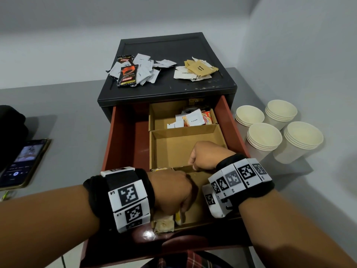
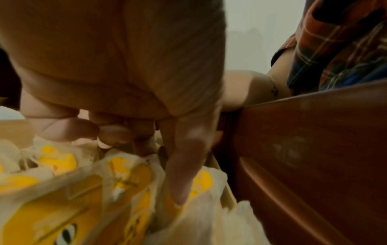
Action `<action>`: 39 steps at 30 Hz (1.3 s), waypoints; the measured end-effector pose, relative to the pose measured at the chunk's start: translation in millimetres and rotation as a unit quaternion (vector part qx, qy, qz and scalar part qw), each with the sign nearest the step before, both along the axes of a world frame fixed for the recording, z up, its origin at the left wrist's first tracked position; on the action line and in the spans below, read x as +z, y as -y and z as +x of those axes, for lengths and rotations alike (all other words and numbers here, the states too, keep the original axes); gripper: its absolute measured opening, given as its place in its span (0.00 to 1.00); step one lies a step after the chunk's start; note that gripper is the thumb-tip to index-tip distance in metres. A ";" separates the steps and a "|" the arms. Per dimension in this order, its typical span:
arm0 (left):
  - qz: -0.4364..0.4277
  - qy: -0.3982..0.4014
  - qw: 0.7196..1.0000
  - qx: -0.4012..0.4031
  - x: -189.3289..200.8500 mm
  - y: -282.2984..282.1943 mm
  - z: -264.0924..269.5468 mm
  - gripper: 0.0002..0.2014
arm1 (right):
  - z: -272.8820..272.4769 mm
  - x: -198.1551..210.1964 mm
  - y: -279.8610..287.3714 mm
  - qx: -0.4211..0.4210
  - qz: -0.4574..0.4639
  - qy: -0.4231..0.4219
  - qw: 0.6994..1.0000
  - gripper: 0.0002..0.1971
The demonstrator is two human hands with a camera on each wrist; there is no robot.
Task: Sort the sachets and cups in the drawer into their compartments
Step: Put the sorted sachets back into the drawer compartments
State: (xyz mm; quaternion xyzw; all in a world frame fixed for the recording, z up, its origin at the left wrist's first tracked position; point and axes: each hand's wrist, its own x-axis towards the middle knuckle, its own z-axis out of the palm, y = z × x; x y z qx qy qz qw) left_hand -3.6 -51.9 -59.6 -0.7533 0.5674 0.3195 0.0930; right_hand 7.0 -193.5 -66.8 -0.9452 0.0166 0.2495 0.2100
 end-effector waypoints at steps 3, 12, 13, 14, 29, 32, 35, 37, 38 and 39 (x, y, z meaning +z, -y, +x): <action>-0.021 -0.030 0.999 0.036 10.6 1.6 3.0 0.18 | -0.2 1.8 -0.6 0.012 -0.007 -0.011 1.000 0.11; -0.183 0.080 0.927 0.317 33.9 0.3 43.6 0.13 | 2.4 1.8 -4.0 -0.004 -0.034 -0.049 0.998 0.14; -0.199 0.067 0.907 0.366 32.7 0.5 50.7 0.12 | 1.5 1.3 -3.6 -0.009 -0.023 -0.043 0.999 0.13; -0.215 0.043 0.885 0.411 31.0 1.1 58.0 0.10 | 1.0 0.8 -3.4 -0.010 -0.016 -0.036 0.999 0.13; -0.364 -0.107 0.693 0.613 32.6 -2.2 123.0 0.08 | 14.5 21.2 -1.1 -0.032 0.055 0.040 0.997 0.13; -0.428 -0.074 0.672 0.600 52.7 -11.7 137.0 0.09 | 33.0 47.4 -1.0 -0.058 0.116 0.150 0.980 0.15; -0.470 -0.037 0.653 0.593 69.8 -18.4 152.2 0.10 | 59.4 72.5 -1.0 -0.111 0.152 0.236 0.953 0.20; -0.478 -0.025 0.647 0.593 76.7 -18.0 160.5 0.09 | 80.7 87.6 2.5 -0.151 0.142 0.301 0.931 0.24; -0.480 -0.030 0.648 0.590 78.5 -15.8 163.7 0.07 | 93.8 92.9 6.5 -0.164 0.129 0.330 0.921 0.24; -0.483 -0.042 0.649 0.586 80.7 -12.6 165.1 0.06 | 108.7 96.2 11.7 -0.170 0.110 0.349 0.915 0.24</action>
